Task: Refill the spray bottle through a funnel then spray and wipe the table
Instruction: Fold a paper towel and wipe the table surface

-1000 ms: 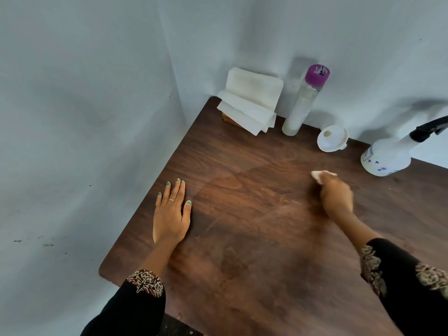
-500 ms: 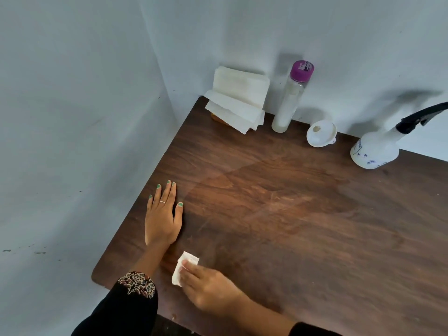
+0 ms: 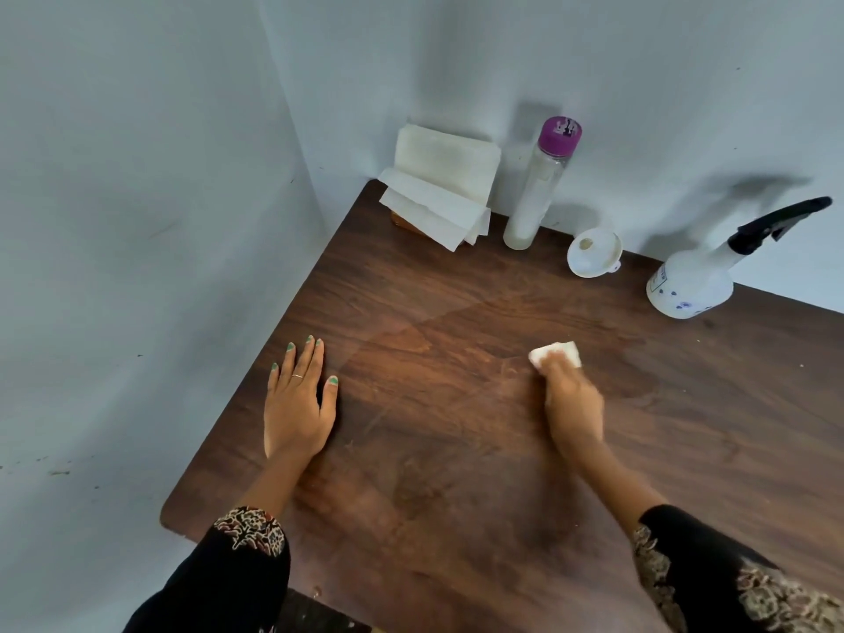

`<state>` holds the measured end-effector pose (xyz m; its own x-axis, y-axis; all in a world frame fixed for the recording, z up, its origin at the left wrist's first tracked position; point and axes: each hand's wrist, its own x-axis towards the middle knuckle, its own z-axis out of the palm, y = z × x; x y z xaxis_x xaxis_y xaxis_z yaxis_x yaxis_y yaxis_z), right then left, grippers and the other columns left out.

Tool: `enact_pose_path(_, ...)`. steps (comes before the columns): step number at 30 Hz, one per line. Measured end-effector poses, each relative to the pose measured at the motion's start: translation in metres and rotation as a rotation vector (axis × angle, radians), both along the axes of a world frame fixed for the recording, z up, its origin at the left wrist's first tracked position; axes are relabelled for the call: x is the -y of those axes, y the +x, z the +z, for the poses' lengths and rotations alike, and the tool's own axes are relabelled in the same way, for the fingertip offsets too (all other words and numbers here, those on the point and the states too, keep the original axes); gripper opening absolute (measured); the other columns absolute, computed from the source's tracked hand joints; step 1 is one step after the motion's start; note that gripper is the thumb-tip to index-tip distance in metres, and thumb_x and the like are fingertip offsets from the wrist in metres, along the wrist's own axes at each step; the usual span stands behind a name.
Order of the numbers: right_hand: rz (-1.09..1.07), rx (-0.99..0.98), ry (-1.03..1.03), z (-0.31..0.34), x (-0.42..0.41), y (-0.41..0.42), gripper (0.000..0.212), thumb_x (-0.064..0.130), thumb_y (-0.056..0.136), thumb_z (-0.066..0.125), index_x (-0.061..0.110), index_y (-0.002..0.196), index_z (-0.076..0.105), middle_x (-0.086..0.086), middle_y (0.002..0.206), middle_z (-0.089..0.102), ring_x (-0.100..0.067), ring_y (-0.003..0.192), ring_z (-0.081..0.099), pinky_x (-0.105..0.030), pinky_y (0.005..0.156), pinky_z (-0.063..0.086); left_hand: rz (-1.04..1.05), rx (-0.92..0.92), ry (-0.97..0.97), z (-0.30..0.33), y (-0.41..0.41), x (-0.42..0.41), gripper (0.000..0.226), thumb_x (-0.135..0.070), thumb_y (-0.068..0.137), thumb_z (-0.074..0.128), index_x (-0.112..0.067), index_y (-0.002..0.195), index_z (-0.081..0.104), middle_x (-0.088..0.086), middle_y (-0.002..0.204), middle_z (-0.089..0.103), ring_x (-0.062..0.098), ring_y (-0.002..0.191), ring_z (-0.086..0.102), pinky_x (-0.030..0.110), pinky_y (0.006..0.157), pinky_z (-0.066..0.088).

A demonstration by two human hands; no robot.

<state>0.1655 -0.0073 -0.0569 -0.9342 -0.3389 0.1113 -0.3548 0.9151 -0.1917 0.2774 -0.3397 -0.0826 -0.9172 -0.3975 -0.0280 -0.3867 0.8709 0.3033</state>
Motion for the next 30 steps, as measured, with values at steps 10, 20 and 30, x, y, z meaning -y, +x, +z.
enact_pose_path(10,0.801,0.068,-0.212,-0.025,0.087,0.131,0.034,0.012,0.098,0.039,0.008,0.099,0.073,-0.009,0.110,0.071,-0.021,0.107,0.066,-0.029,0.087,0.054,-0.011,0.018,-0.010,-0.002,0.002,0.002,0.069,-0.050,0.089,0.014,-0.015,0.148,0.022,0.002,0.156,0.023,0.024,0.146,0.012,0.042,0.118,0.010)
enact_pose_path(20,-0.232,0.088,-0.029,0.013,-0.070,-0.004,0.022,0.014,0.094,0.042,0.024,0.106,0.057,0.004,0.121,0.060,-0.026,0.093,0.058,-0.031,0.076,0.043,0.000,0.044,-0.064,-0.003,0.001,-0.003,0.076,-0.058,0.087,0.011,-0.015,0.149,0.017,0.003,0.157,0.020,0.025,0.146,0.011,0.041,0.117,0.010)
enact_pose_path(30,0.217,0.266,-0.420,-0.008,0.049,0.150,0.028,0.047,0.092,0.052,0.043,0.119,0.061,0.018,0.120,0.063,0.007,0.117,0.051,-0.024,0.105,0.041,0.056,0.059,-0.053,-0.004,0.002,-0.017,0.071,-0.051,0.090,0.019,-0.012,0.149,0.017,0.007,0.157,0.019,0.028,0.146,0.013,0.045,0.117,0.013)
